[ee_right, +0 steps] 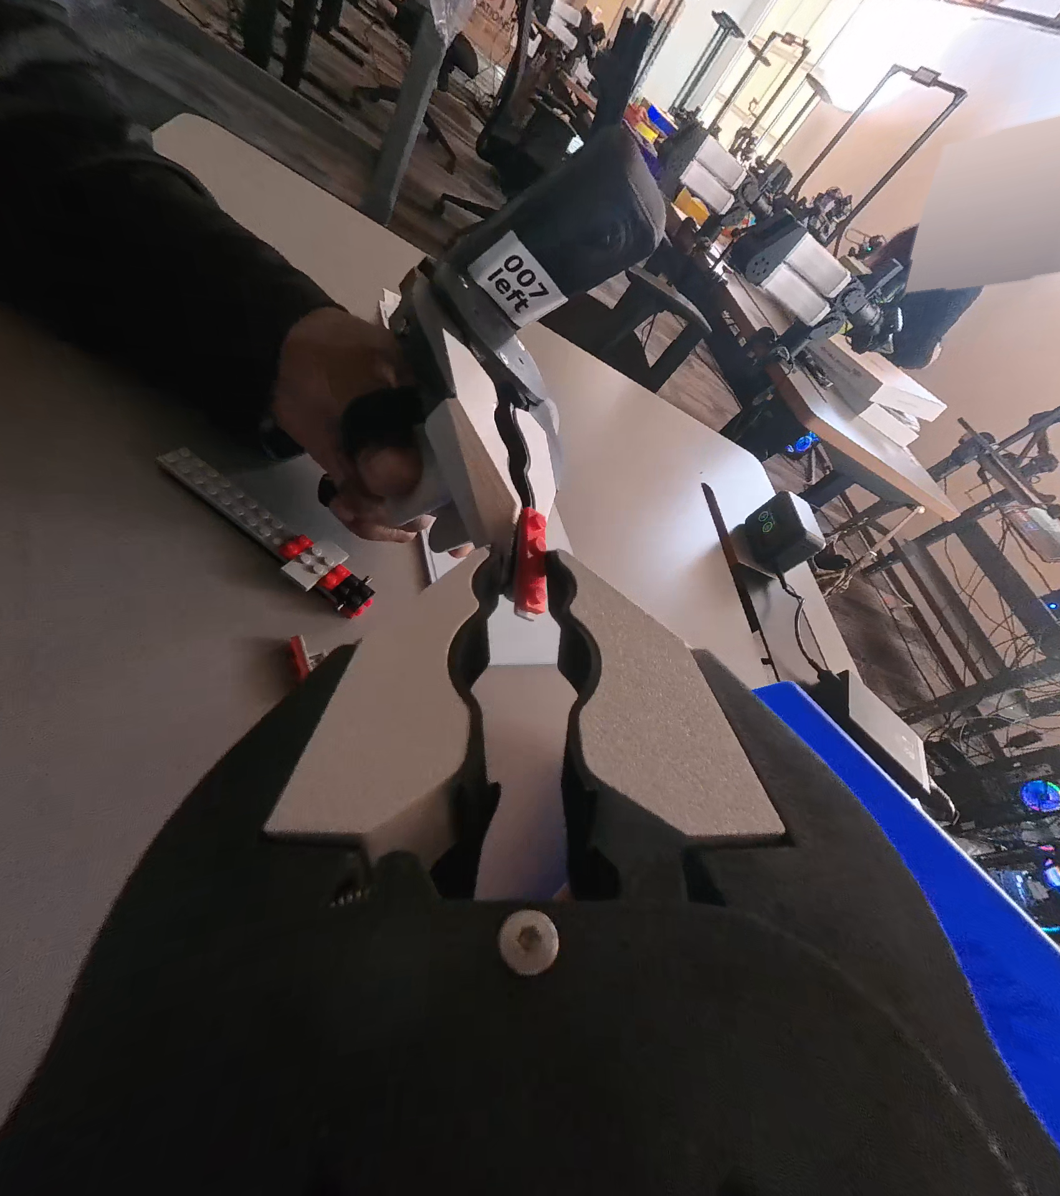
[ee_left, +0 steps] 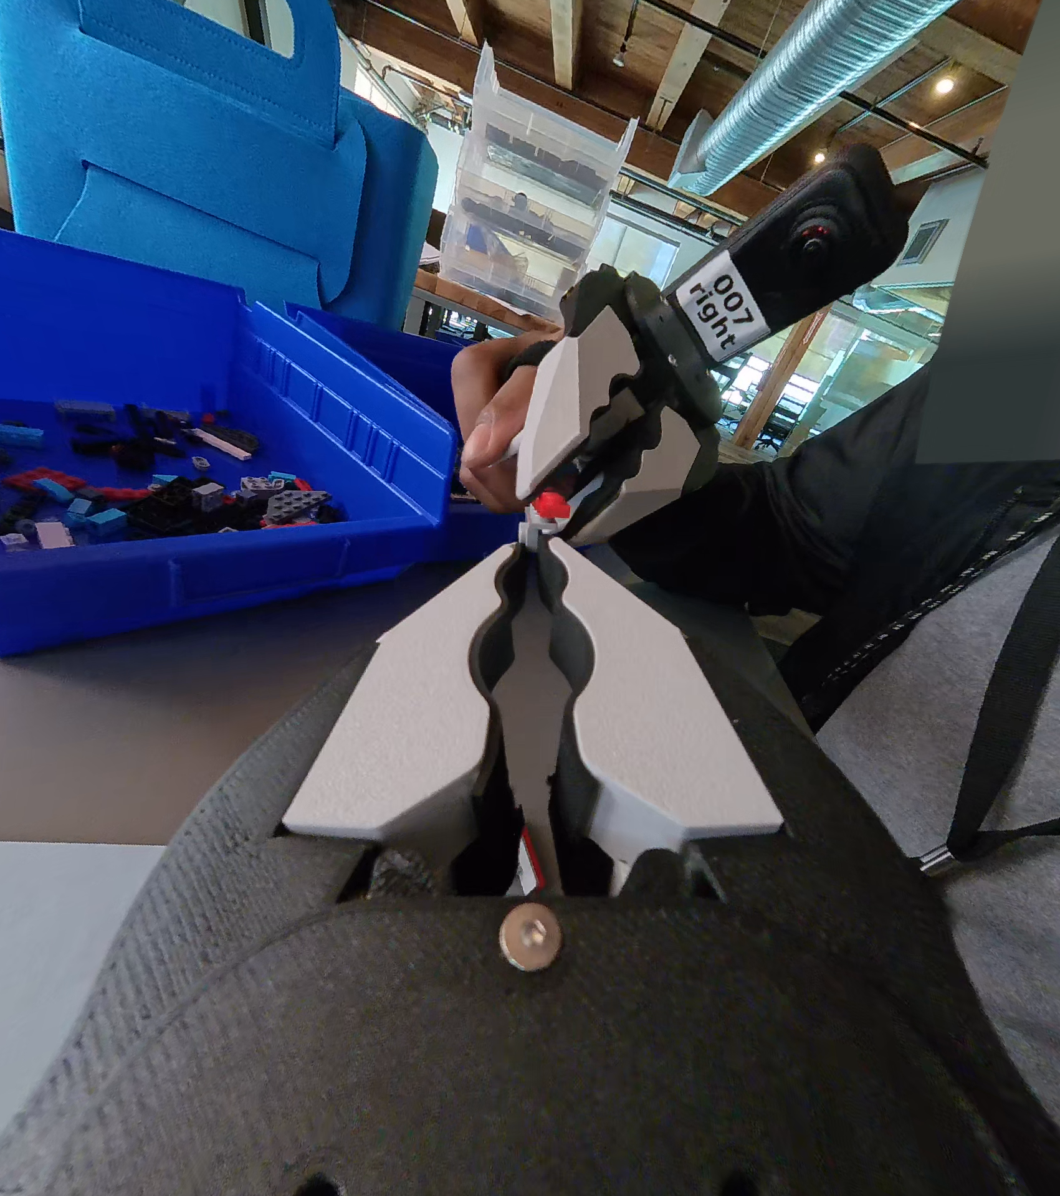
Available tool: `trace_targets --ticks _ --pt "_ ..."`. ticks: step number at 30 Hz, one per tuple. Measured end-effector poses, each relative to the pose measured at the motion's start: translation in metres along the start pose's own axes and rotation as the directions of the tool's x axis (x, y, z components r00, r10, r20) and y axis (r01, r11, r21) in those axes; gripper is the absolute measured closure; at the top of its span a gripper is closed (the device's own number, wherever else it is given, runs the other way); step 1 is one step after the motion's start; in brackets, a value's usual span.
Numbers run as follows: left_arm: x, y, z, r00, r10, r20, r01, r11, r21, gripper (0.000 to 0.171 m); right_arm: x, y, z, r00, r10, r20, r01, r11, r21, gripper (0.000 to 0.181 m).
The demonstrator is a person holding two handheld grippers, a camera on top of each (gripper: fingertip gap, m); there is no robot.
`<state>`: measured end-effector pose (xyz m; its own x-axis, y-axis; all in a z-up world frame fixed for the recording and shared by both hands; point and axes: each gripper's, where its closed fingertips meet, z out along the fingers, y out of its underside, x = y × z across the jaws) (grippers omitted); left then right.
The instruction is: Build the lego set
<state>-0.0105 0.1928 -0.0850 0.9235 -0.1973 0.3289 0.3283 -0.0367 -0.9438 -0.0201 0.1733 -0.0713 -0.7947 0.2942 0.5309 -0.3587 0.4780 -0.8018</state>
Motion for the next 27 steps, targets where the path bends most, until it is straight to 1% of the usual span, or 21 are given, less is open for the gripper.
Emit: trace_targets --ticks 5,9,13,17,20,23,27 --pt "-0.0006 0.0008 0.0000 1.000 0.001 0.001 -0.001 1.000 -0.002 0.170 -0.0014 0.0020 0.0004 1.000 0.013 0.013 -0.013 1.000 -0.015 0.163" --pt "0.0000 -0.0014 -0.0007 1.000 -0.014 -0.011 0.015 1.000 0.016 0.170 -0.0008 0.0053 0.0011 0.999 0.030 0.016 -0.029 0.999 -0.035 0.156" --pt "-0.0030 -0.0013 -0.0018 0.999 -0.032 -0.008 0.032 0.999 0.024 0.170 -0.0011 0.0036 0.0016 0.999 0.038 0.017 -0.037 0.999 -0.025 0.154" --pt "-0.0036 -0.0012 -0.0022 0.999 -0.035 -0.006 0.035 0.999 0.023 0.170 0.0046 -0.0003 -0.0021 0.999 -0.032 -0.032 0.032 0.999 -0.006 0.152" --pt "-0.0043 -0.0005 -0.0021 0.999 -0.034 0.001 0.034 0.999 0.019 0.170 0.0002 -0.0032 -0.0034 0.992 -0.116 -0.038 0.116 0.993 0.003 0.153" --pt "-0.0050 -0.0005 -0.0024 0.999 -0.037 0.005 0.037 0.999 0.020 0.170 -0.0030 -0.0029 -0.0019 0.981 -0.185 -0.050 0.184 0.983 -0.015 0.156" --pt "-0.0058 0.0001 -0.0027 0.999 -0.037 0.009 0.037 0.999 0.017 0.170 -0.0038 0.0021 0.0009 0.976 -0.211 -0.054 0.208 0.977 -0.047 0.158"
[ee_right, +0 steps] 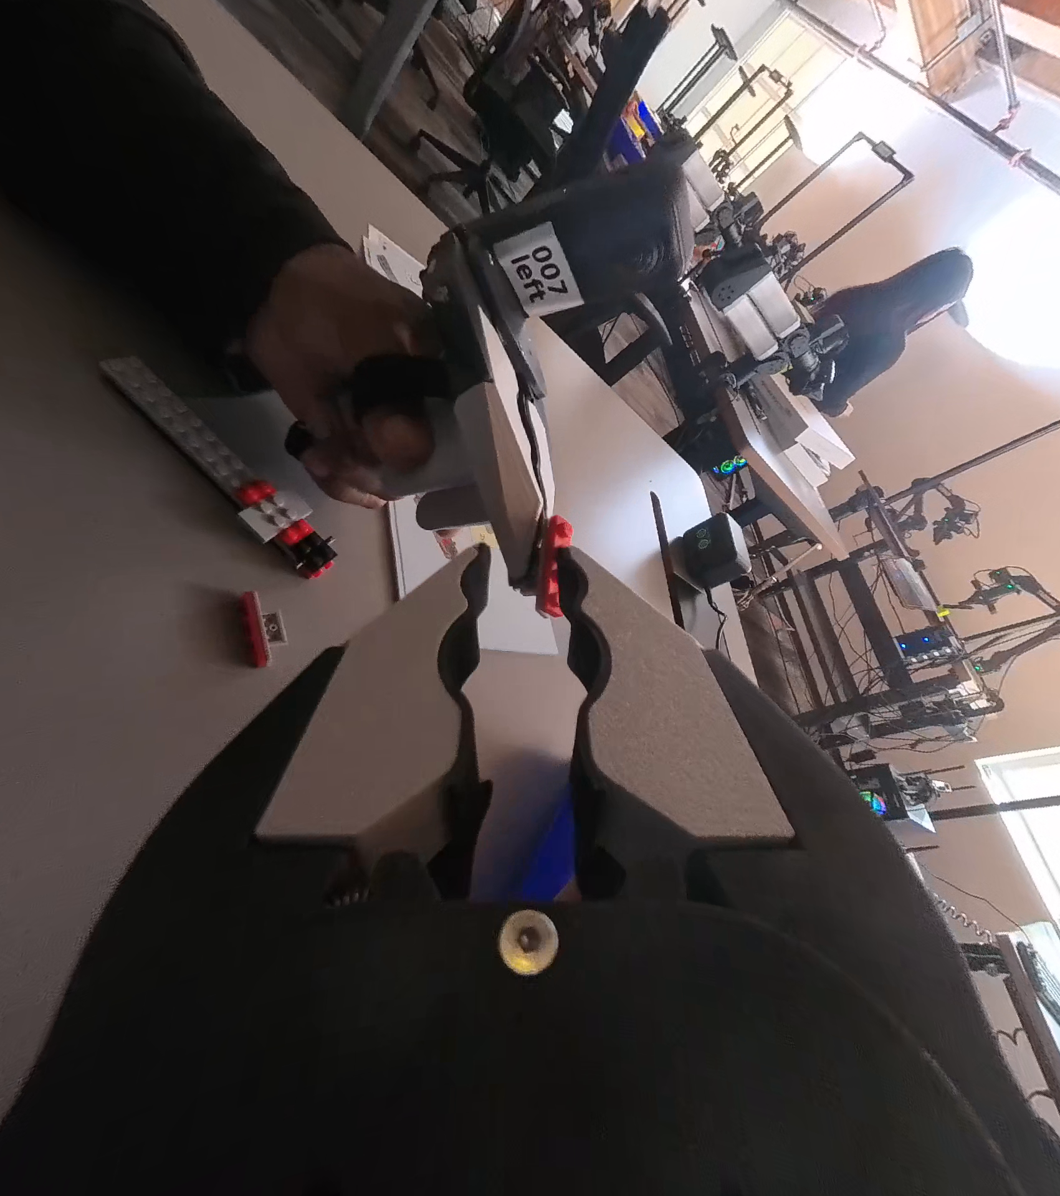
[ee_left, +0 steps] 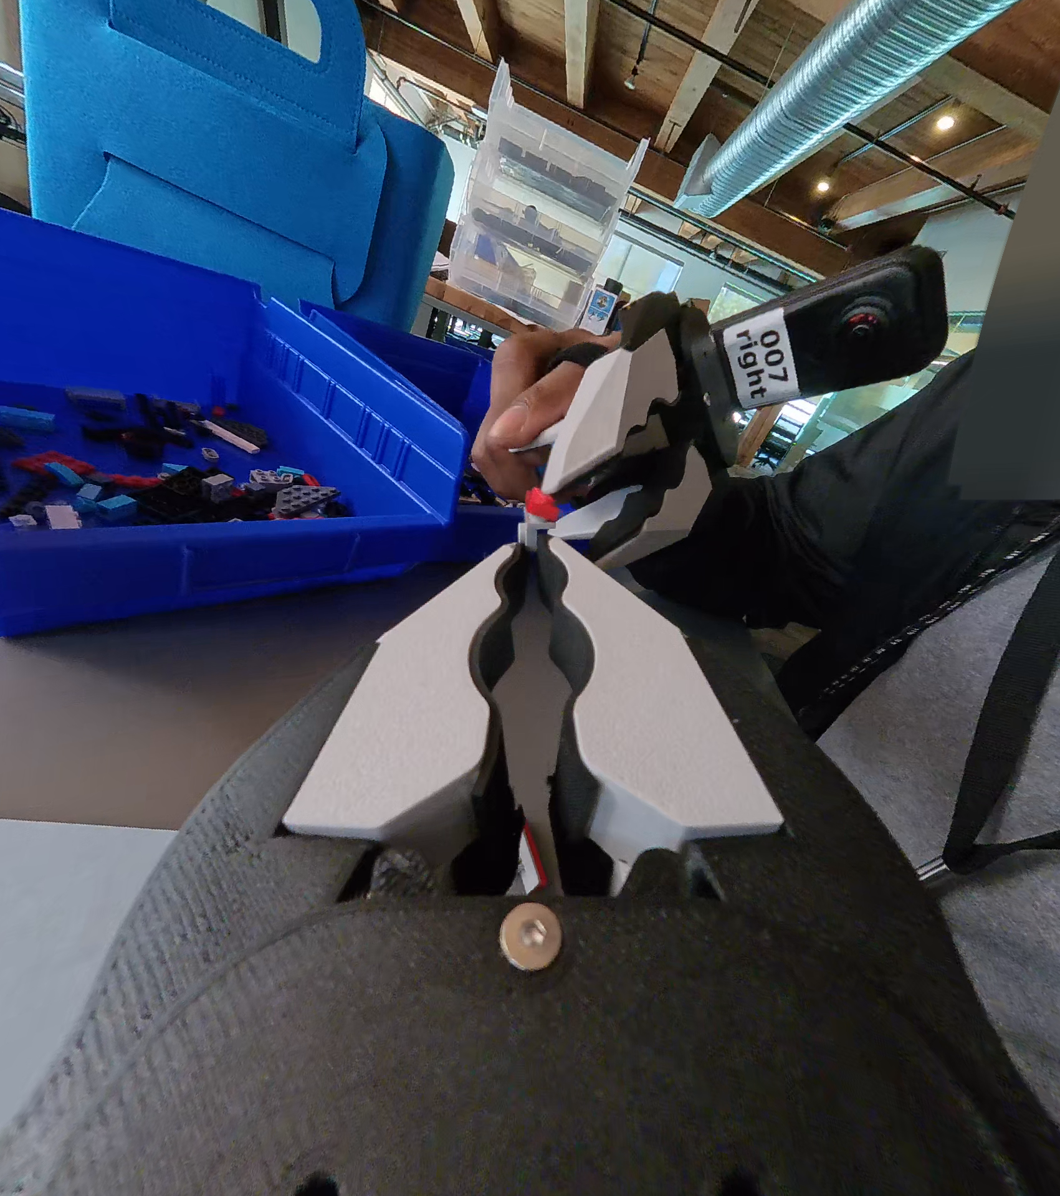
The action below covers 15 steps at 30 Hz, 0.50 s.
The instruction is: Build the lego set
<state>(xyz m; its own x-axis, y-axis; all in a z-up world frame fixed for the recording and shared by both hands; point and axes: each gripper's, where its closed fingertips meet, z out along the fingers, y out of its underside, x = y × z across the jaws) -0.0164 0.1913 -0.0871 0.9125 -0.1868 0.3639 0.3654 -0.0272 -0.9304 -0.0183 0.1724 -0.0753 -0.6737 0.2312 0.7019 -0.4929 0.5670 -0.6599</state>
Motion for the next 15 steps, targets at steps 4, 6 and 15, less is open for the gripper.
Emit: trace_targets --ticks 4,6,15 --pt "-0.0004 -0.0006 -0.0003 1.000 0.008 0.007 -0.008 1.000 0.001 0.170 0.0003 0.0000 0.0002 0.999 0.042 0.011 -0.042 0.999 0.008 0.157" --pt "-0.0003 -0.0006 -0.0005 1.000 0.021 0.012 -0.021 1.000 -0.001 0.170 0.0003 -0.0004 0.0001 0.996 0.080 0.024 -0.081 0.997 0.016 0.157" --pt "0.0001 -0.0014 -0.0013 0.991 0.118 0.054 -0.117 0.993 -0.024 0.170 -0.0018 -0.0044 -0.0024 0.951 0.282 0.128 -0.289 0.956 0.044 0.155"
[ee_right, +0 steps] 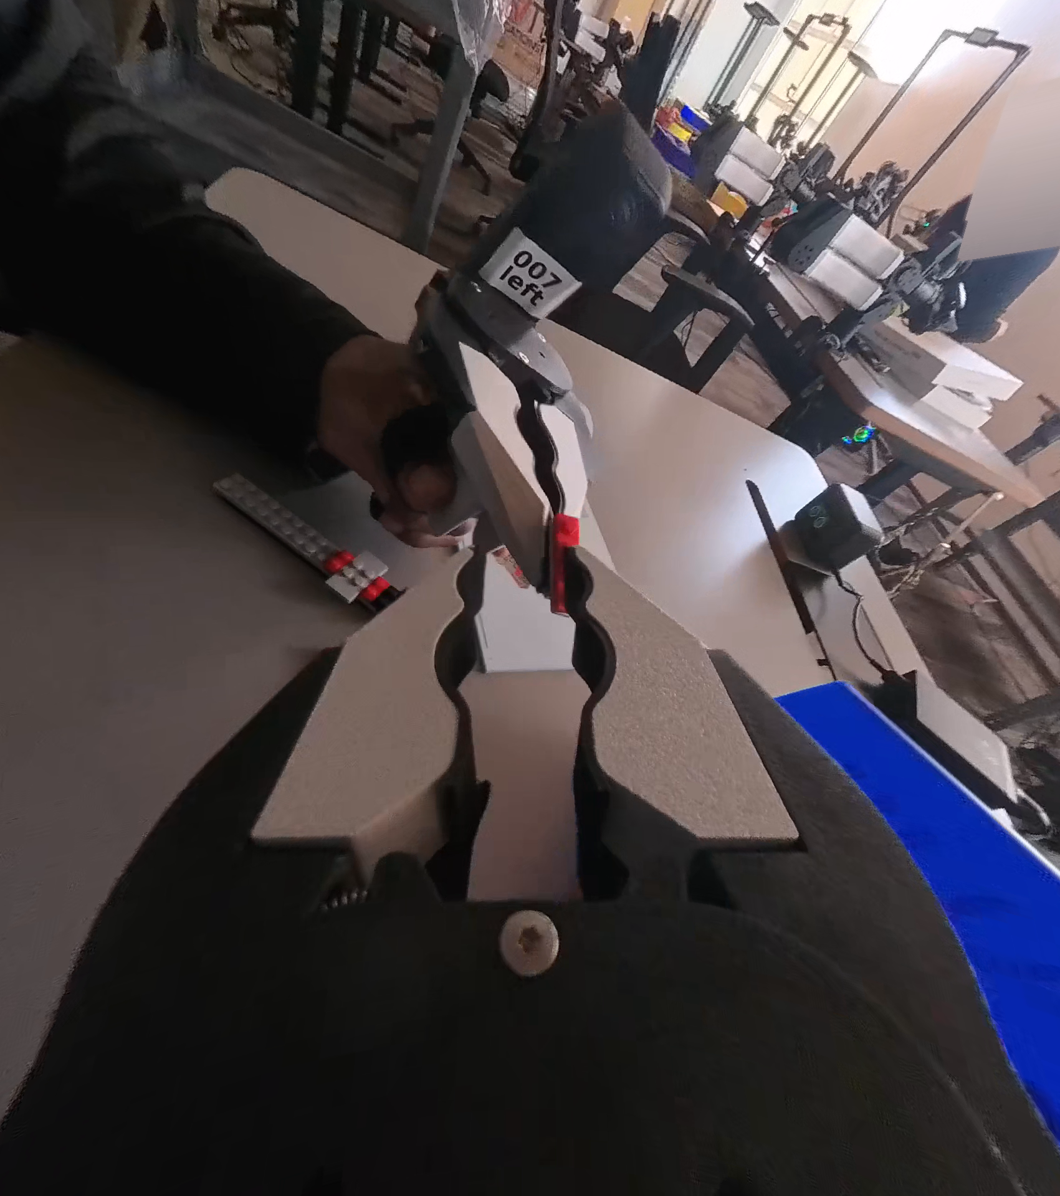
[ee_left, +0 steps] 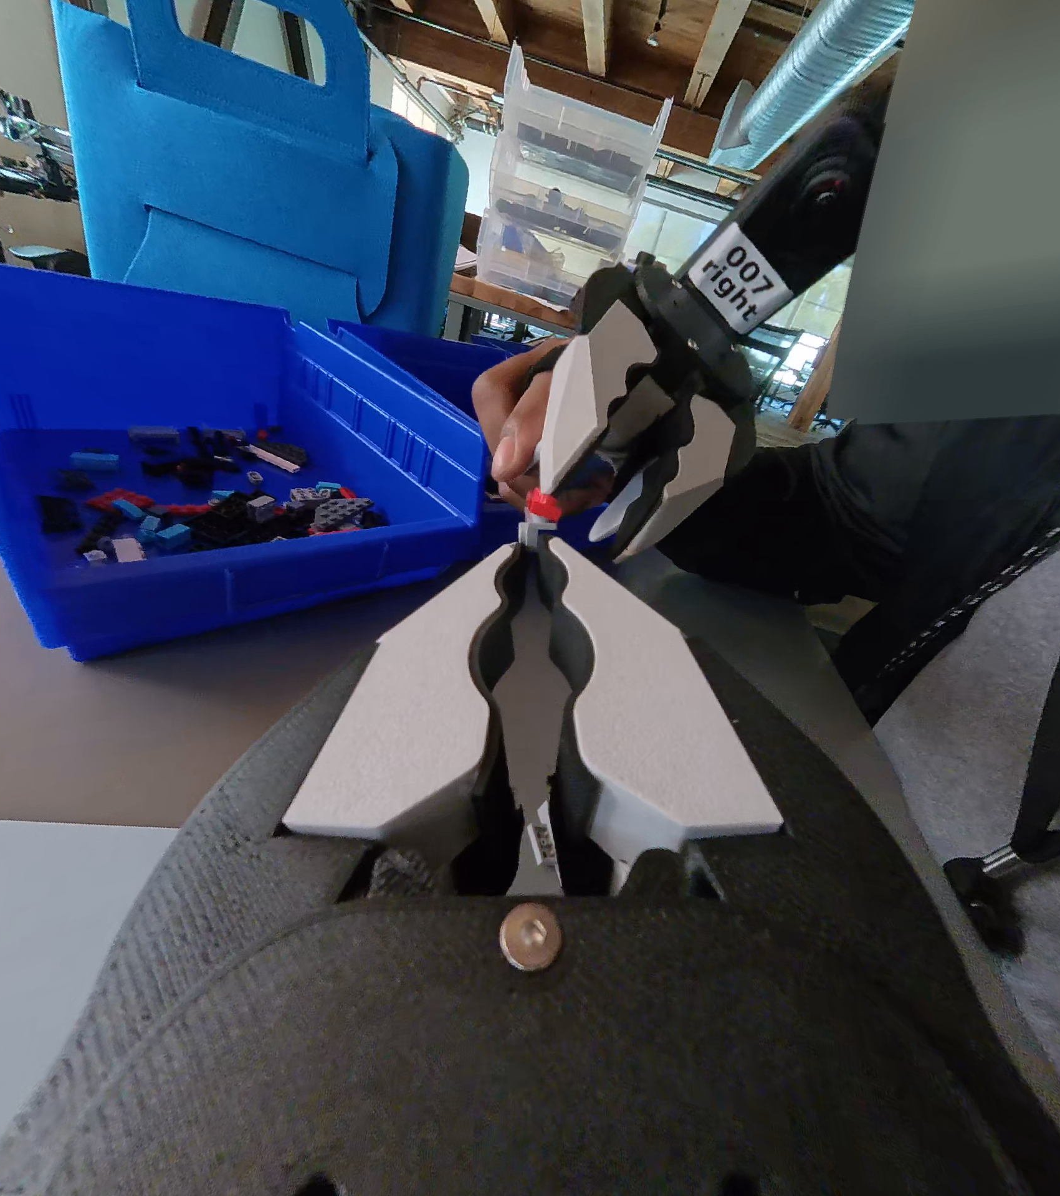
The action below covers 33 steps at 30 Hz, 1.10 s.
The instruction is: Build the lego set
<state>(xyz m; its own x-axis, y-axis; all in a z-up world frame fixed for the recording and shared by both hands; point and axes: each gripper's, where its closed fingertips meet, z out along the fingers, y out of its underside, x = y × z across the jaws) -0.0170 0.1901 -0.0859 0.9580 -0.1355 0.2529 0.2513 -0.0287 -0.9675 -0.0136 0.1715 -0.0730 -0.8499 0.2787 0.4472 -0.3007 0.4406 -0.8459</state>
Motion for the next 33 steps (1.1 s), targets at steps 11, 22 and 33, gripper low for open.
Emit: trace_targets --ticks 11,22,33 --pt "0.001 -0.006 -0.002 0.996 -0.078 -0.044 0.080 0.996 0.048 0.170 0.004 -0.002 -0.002 0.994 -0.090 -0.058 0.091 0.996 0.009 0.154" --pt "-0.016 0.000 -0.008 0.993 -0.117 0.034 0.116 0.993 0.025 0.170 0.000 0.029 -0.011 0.997 0.067 -0.048 -0.071 0.994 -0.086 0.154" --pt "-0.013 -0.003 -0.008 0.994 -0.112 0.009 0.111 0.993 0.035 0.170 -0.105 0.091 -0.051 0.893 0.449 0.017 -0.416 0.840 -0.348 0.151"
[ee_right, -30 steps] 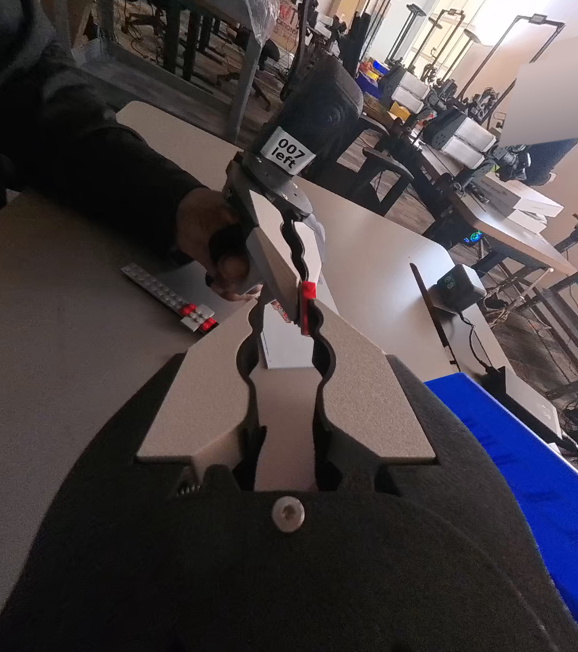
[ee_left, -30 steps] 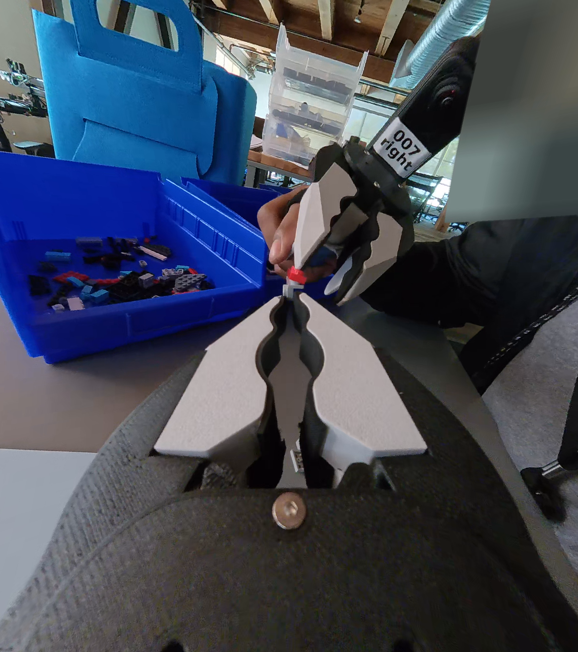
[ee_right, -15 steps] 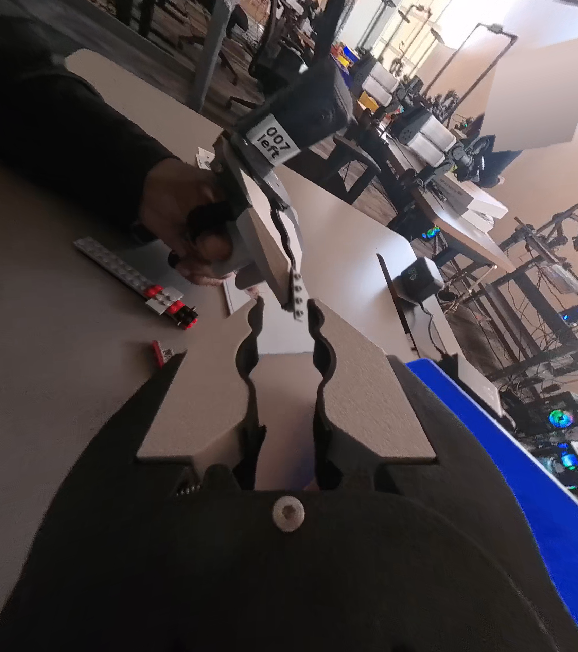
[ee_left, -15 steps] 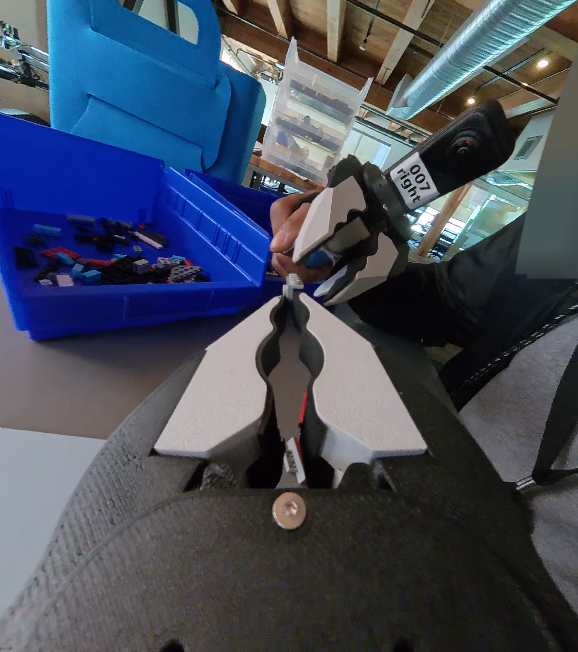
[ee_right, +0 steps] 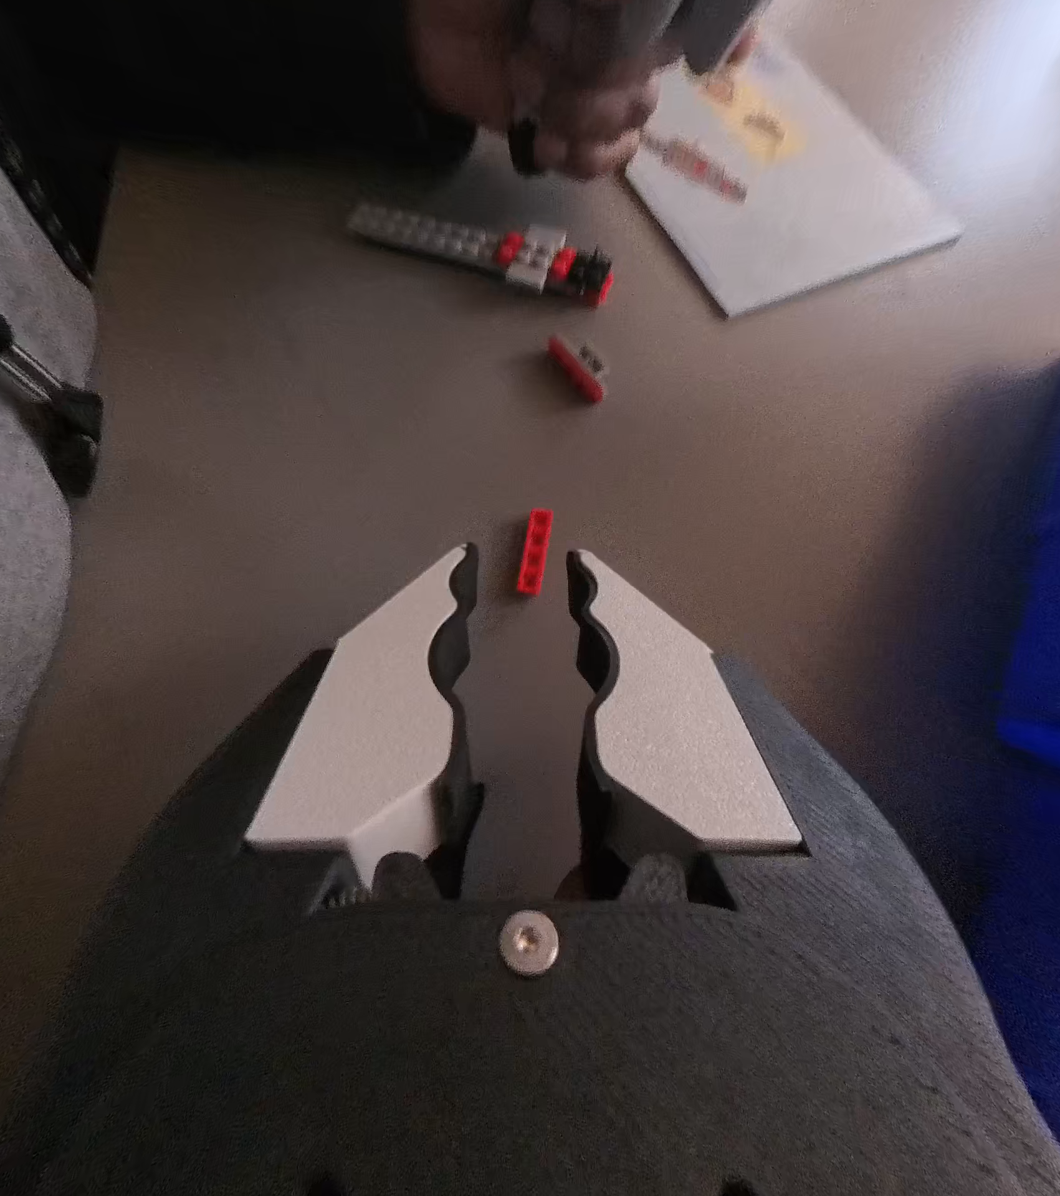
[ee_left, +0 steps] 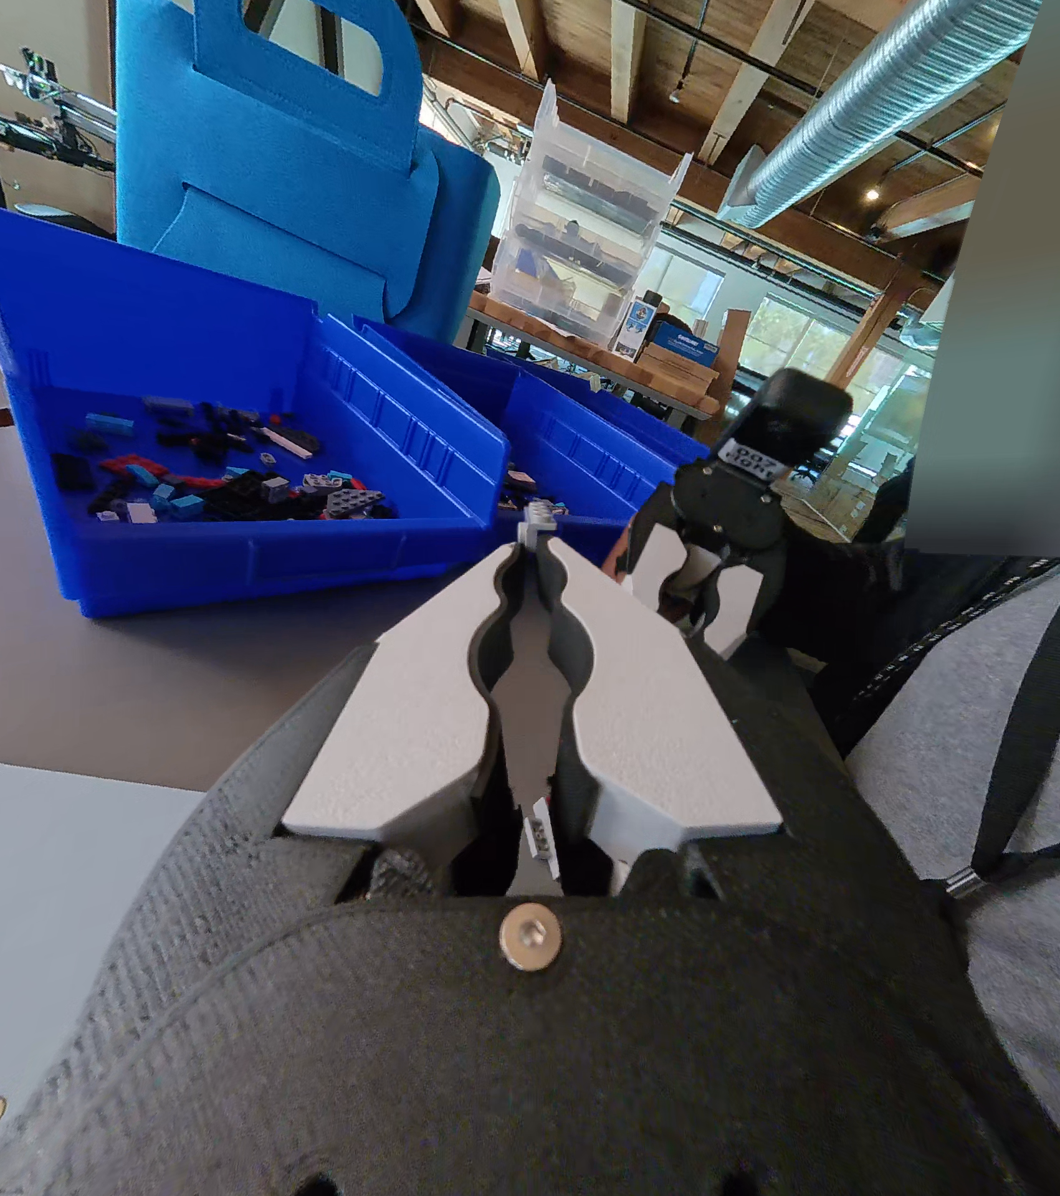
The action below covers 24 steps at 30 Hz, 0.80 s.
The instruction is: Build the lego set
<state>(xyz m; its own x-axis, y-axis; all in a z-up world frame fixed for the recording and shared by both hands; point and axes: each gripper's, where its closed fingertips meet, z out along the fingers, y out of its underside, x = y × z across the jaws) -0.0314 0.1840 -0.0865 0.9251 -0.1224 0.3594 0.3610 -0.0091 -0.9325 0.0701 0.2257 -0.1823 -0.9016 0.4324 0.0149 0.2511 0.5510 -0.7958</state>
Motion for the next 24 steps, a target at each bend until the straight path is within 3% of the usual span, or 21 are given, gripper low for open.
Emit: trace_targets --ticks 4,9,18,24 --pt "0.003 0.001 0.002 1.000 -0.001 -0.011 0.001 1.000 0.000 0.170 -0.001 0.023 0.007 0.997 0.001 -0.081 -0.010 0.993 -0.114 0.152" --pt "0.008 0.001 0.004 1.000 0.007 -0.021 -0.007 1.000 -0.003 0.170 0.004 0.019 0.014 0.991 -0.032 -0.129 0.017 0.993 -0.115 0.170" --pt "0.004 0.002 0.003 1.000 -0.014 -0.015 0.014 1.000 0.000 0.170 0.030 -0.050 -0.006 0.978 -0.027 -0.205 0.050 0.993 0.109 0.171" --pt "0.001 -0.001 0.000 1.000 -0.016 -0.004 0.016 1.000 0.009 0.170 0.045 -0.052 -0.002 0.973 -0.028 -0.229 0.052 0.994 0.099 0.164"
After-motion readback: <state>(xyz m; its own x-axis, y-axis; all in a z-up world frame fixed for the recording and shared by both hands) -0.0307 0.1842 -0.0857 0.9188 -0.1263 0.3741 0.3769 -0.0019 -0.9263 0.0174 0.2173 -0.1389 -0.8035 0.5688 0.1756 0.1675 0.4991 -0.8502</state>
